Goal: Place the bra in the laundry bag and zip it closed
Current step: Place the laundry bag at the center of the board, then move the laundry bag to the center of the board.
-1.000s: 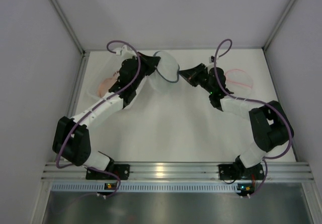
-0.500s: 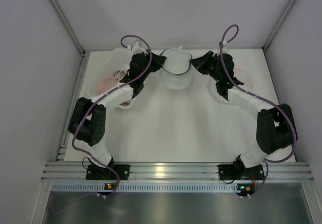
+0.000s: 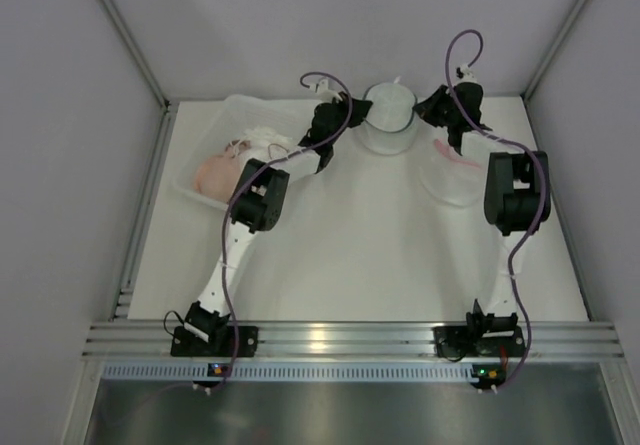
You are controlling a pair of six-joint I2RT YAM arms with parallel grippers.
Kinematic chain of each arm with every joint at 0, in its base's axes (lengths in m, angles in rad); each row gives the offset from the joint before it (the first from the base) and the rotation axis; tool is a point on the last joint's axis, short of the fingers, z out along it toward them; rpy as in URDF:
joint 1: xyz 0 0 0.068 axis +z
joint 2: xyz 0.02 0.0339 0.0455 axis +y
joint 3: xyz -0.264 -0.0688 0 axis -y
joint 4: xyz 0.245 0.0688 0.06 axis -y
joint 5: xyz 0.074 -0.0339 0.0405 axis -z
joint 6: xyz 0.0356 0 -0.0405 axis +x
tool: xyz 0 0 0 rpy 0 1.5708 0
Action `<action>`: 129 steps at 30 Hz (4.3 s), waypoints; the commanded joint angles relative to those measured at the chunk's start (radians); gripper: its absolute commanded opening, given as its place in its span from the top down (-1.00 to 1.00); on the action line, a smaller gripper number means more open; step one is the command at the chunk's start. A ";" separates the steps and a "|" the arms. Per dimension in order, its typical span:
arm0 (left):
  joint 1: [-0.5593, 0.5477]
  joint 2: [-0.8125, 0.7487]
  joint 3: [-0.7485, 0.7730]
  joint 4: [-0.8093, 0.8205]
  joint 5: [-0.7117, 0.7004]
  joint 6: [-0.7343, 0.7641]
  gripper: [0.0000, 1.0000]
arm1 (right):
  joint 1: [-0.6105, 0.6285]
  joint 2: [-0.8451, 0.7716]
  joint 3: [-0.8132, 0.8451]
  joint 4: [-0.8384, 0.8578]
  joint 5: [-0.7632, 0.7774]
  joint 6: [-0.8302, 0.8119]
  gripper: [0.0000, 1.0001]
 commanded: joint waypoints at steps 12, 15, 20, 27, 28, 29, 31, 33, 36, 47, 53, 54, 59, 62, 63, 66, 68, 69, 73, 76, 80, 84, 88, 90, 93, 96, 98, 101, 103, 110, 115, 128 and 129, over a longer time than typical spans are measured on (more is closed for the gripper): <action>-0.075 0.256 0.378 0.083 -0.093 -0.005 0.58 | -0.055 0.131 0.301 -0.014 0.002 -0.149 1.00; -0.076 0.261 0.406 0.078 -0.098 -0.007 0.45 | -0.055 0.129 0.319 -0.026 0.011 -0.157 1.00; -0.075 0.236 0.435 -0.035 -0.067 0.035 -0.35 | -0.055 0.106 0.365 -0.155 -0.001 -0.192 0.53; -0.038 -0.217 0.096 -0.200 0.071 0.197 -0.97 | -0.066 -0.154 0.506 -0.512 0.037 -0.352 -0.99; -0.037 -0.330 0.070 -0.254 0.060 0.264 -0.97 | -0.066 -0.188 0.503 -0.530 0.030 -0.349 -0.99; -0.037 -0.377 0.055 -0.314 0.045 0.294 -0.97 | -0.064 -0.254 0.496 -0.546 0.010 -0.344 -0.99; -0.032 -0.495 0.061 -0.510 0.021 0.354 -0.97 | -0.103 -0.352 0.441 -0.579 -0.002 -0.327 -0.99; -0.026 -0.566 0.047 -0.620 0.019 0.386 -0.97 | -0.106 -0.423 0.372 -0.582 -0.001 -0.319 -0.99; -0.023 -0.696 -0.014 -0.811 -0.027 0.455 -0.97 | -0.106 -0.575 0.179 -0.559 0.043 -0.294 -0.99; 0.126 -1.173 -0.557 -1.129 -0.223 0.445 -0.97 | -0.107 -1.056 -0.524 -0.536 0.264 -0.148 -0.99; 0.244 -1.310 -0.731 -1.141 -0.224 0.428 -0.97 | -0.107 -1.176 -0.722 -0.528 0.402 -0.059 -0.99; 0.259 -1.312 -0.741 -1.140 -0.179 0.417 -0.97 | -0.107 -1.178 -0.741 -0.525 0.418 -0.056 -0.99; 0.333 -1.272 -0.771 -1.140 -0.098 0.398 -0.97 | -0.129 -1.097 -0.739 -0.485 0.501 -0.020 -0.99; 0.333 -1.269 -0.766 -1.136 -0.092 0.405 -0.96 | -0.182 -1.023 -0.736 -0.414 0.450 0.024 -0.99; 0.333 -1.270 -0.763 -1.135 -0.090 0.415 -0.96 | -0.217 -0.999 -0.732 -0.395 0.435 0.038 -0.99; 0.333 -1.273 -0.763 -1.132 -0.093 0.421 -0.96 | -0.274 -0.872 -0.677 -0.327 0.392 0.069 -0.99; 0.333 -1.275 -0.765 -1.132 -0.098 0.420 -0.96 | -0.294 -0.758 -0.635 -0.326 0.396 0.064 -0.99; 0.333 -1.275 -0.766 -1.132 -0.098 0.420 -0.96 | -0.299 -0.723 -0.612 -0.327 0.398 0.064 -0.99; 0.333 -1.279 -0.780 -1.120 -0.098 0.423 -0.96 | -0.305 -0.577 -0.531 -0.326 0.410 0.046 -0.85; 0.333 -1.278 -0.780 -1.113 -0.098 0.428 -0.96 | -0.304 -0.514 -0.509 -0.324 0.403 0.026 -0.70; 0.333 -1.273 -0.772 -1.100 -0.090 0.432 -0.96 | -0.300 -0.468 -0.509 -0.283 0.369 0.012 -0.12; 0.333 -1.273 -0.758 -1.101 -0.067 0.435 -0.96 | -0.281 -0.465 -0.485 -0.292 0.340 -0.023 0.80; 0.332 -1.293 -0.740 -1.092 0.102 0.457 -0.93 | -0.213 -0.572 -0.492 -0.367 0.343 -0.114 1.00; 0.319 -1.311 -0.738 -1.074 0.149 0.477 -0.92 | -0.153 -0.632 -0.550 -0.369 0.324 -0.141 1.00; 0.258 -1.327 -0.719 -1.074 0.154 0.519 -0.92 | -0.023 -0.795 -0.639 -0.381 0.301 -0.187 1.00; 0.200 -1.329 -0.711 -1.072 0.151 0.524 -0.92 | 0.091 -0.900 -0.730 -0.389 0.130 -0.235 1.00; 0.181 -1.322 -0.705 -1.072 0.163 0.524 -0.91 | 0.150 -0.948 -0.771 -0.411 0.010 -0.266 1.00; 0.146 -1.313 -0.703 -1.069 0.163 0.530 -0.91 | 0.244 -1.057 -0.871 -0.462 -0.071 -0.283 1.00; 0.106 -1.302 -0.703 -1.061 0.154 0.541 -0.91 | 0.287 -1.141 -0.914 -0.456 -0.128 -0.258 1.00; -0.067 -1.207 -0.689 -1.038 0.071 0.575 -0.90 | 0.417 -1.252 -0.999 -0.543 -0.162 -0.215 0.74; -0.145 -1.080 -0.662 -1.029 0.042 0.566 -0.86 | 0.434 -1.250 -0.910 -0.729 0.058 -0.220 -0.78; -0.156 -0.985 -0.751 -1.034 0.024 0.594 -0.83 | 0.316 -1.137 -0.695 -0.857 0.182 -0.218 -0.99; -0.156 -1.003 -0.793 -1.040 0.007 0.569 -0.83 | 0.315 -1.126 -0.693 -0.855 0.180 -0.223 -0.99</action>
